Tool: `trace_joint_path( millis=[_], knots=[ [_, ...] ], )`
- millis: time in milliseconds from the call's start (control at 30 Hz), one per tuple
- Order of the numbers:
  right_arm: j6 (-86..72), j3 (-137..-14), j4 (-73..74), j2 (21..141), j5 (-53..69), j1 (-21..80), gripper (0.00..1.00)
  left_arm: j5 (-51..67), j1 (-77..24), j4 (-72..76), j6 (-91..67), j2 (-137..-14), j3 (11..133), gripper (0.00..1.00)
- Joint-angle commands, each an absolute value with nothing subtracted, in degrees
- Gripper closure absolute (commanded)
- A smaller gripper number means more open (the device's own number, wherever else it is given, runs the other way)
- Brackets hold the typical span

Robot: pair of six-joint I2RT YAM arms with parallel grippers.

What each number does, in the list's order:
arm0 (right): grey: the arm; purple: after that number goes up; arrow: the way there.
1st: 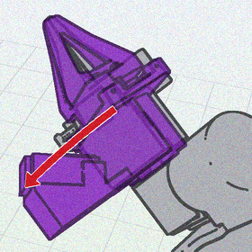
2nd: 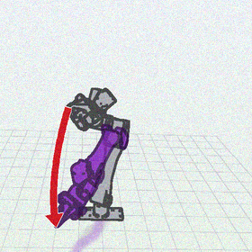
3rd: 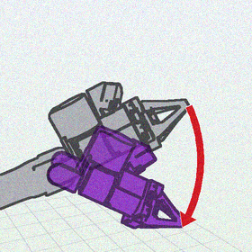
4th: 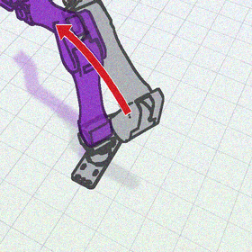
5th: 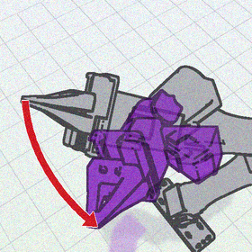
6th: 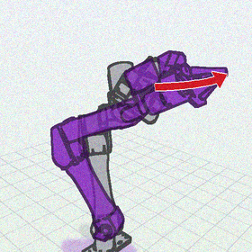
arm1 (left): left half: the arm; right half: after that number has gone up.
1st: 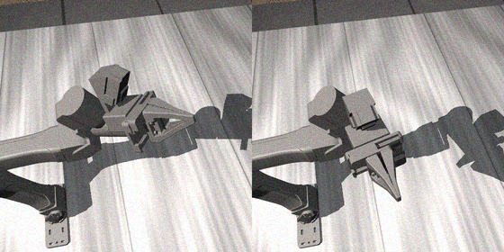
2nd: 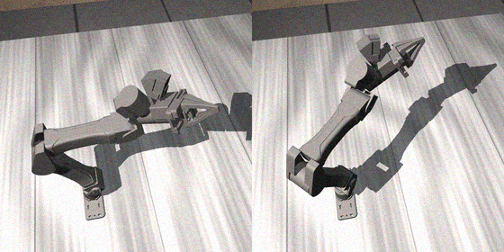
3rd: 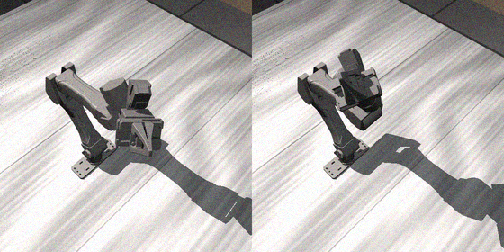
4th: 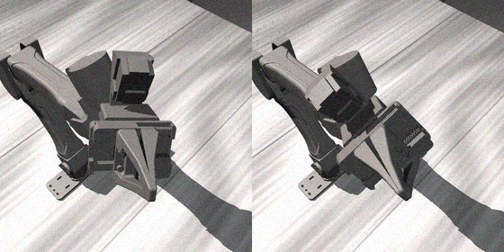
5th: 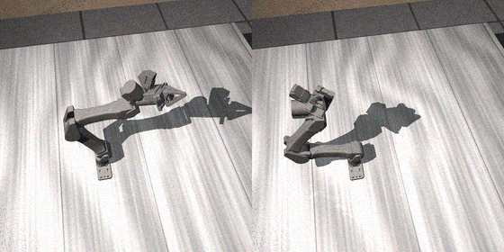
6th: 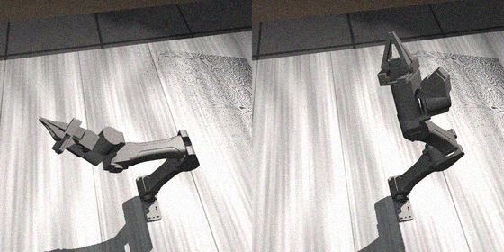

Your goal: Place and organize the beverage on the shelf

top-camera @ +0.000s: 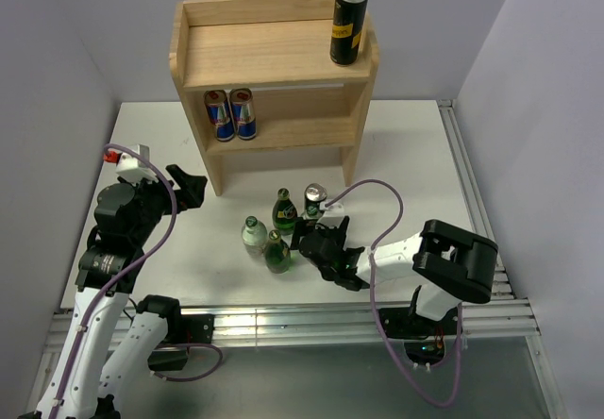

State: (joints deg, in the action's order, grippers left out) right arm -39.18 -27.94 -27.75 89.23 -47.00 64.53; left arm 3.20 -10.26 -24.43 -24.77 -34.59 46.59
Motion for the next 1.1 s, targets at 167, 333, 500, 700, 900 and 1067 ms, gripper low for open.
trace_joint_path(
  millis=[167,333,500,700,900,1067],
  knots=[
    [-39.9,-28.0,-31.6,89.5,-53.5,64.6,0.32,4.2,-10.0,-22.3,-23.8,-33.9,47.0,0.01],
    [-40.2,-28.0,-30.6,89.2,-53.3,64.7,0.83,4.2,-10.0,-22.3,-23.9,-34.0,46.9,0.01],
    [-43.0,-28.9,-22.4,85.0,-54.1,65.5,1.0,4.2,-10.0,-22.4,-23.8,-34.3,47.0,0.01],
    [-44.4,-33.9,-6.3,71.4,-57.9,69.8,1.0,4.4,-9.9,-22.2,-23.8,-34.4,47.0,0.01],
    [-36.2,-41.7,1.3,61.3,-59.5,71.7,1.0,4.7,-9.7,-22.2,-23.9,-34.3,47.0,0.01],
    [-23.1,-52.2,0.2,61.6,-57.6,71.4,1.0,4.8,-9.4,-22.2,-23.8,-33.9,46.9,0.01]
  ],
)
